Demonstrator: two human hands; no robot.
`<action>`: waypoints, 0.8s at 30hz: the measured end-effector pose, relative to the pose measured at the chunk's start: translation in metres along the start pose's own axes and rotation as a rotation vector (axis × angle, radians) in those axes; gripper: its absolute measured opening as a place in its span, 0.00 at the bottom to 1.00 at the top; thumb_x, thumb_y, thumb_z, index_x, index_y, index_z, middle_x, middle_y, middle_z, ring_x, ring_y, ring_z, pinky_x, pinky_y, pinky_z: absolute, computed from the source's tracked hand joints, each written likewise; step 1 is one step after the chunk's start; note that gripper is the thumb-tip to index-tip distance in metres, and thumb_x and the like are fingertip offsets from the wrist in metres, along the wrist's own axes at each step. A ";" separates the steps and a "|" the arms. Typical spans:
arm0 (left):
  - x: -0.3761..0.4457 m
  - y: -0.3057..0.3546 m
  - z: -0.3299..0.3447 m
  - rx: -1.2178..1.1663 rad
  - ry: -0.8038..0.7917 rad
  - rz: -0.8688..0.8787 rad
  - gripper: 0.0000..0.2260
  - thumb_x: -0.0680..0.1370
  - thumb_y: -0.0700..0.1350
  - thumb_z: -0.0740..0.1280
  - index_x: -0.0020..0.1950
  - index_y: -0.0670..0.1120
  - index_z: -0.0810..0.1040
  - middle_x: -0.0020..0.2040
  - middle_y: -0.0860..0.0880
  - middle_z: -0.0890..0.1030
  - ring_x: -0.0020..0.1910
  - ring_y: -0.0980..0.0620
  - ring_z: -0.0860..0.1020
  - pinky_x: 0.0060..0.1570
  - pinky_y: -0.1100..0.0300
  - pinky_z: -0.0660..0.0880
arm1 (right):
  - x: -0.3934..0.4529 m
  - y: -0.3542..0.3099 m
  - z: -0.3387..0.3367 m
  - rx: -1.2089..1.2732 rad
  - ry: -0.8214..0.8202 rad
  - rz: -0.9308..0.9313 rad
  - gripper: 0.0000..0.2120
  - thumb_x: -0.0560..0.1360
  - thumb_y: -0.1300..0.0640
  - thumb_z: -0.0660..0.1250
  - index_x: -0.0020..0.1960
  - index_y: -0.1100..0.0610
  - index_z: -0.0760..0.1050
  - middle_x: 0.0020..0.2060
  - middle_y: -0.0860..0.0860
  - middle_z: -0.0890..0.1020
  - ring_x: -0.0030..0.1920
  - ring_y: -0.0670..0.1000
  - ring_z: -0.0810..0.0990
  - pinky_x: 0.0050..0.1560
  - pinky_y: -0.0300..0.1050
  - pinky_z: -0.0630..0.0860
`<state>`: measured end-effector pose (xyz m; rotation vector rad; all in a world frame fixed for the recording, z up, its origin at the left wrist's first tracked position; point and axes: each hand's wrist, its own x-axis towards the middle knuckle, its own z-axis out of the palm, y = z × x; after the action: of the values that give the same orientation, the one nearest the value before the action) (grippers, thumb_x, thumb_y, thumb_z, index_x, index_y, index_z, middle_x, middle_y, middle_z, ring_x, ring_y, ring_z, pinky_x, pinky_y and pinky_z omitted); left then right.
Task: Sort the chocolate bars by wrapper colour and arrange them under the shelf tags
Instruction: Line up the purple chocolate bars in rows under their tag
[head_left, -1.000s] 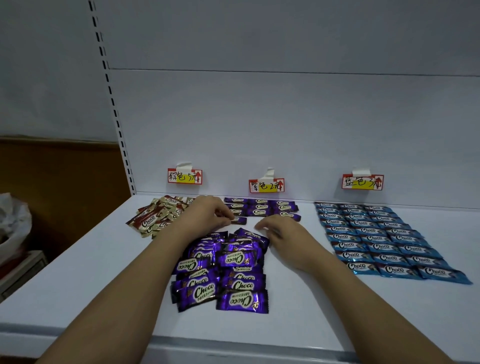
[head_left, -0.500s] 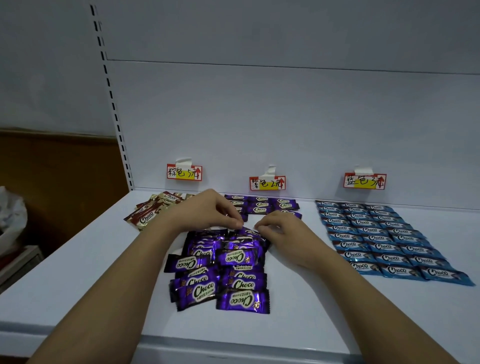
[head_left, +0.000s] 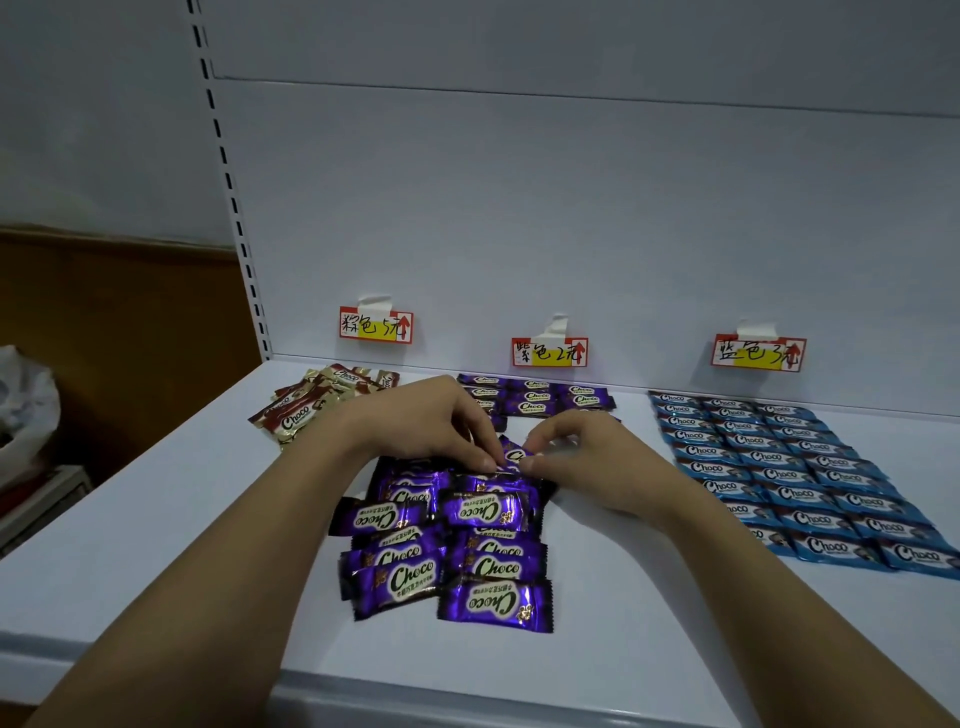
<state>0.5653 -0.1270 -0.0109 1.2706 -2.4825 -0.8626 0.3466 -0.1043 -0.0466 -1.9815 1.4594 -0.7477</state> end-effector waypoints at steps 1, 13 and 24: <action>0.000 0.000 0.000 -0.004 0.001 -0.001 0.04 0.73 0.49 0.74 0.46 0.57 0.86 0.45 0.58 0.84 0.46 0.61 0.80 0.48 0.66 0.74 | -0.001 0.000 -0.001 0.032 0.000 0.025 0.05 0.69 0.50 0.76 0.42 0.48 0.81 0.47 0.46 0.82 0.50 0.45 0.79 0.49 0.38 0.74; -0.005 -0.002 -0.002 -0.163 -0.002 -0.094 0.04 0.73 0.47 0.74 0.46 0.55 0.84 0.44 0.56 0.84 0.44 0.62 0.80 0.39 0.74 0.71 | -0.011 0.002 -0.014 0.286 0.028 0.126 0.04 0.73 0.62 0.73 0.46 0.55 0.82 0.32 0.46 0.83 0.30 0.38 0.79 0.29 0.30 0.71; -0.001 -0.012 -0.006 -0.475 0.259 -0.168 0.04 0.73 0.38 0.72 0.46 0.43 0.84 0.43 0.44 0.85 0.40 0.52 0.82 0.38 0.66 0.77 | -0.016 -0.004 -0.021 0.283 0.009 0.063 0.04 0.73 0.64 0.72 0.43 0.56 0.81 0.32 0.49 0.82 0.30 0.46 0.76 0.31 0.39 0.73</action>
<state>0.5772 -0.1341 -0.0131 1.3251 -1.8457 -1.1568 0.3305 -0.0906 -0.0314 -1.7133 1.3333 -0.8831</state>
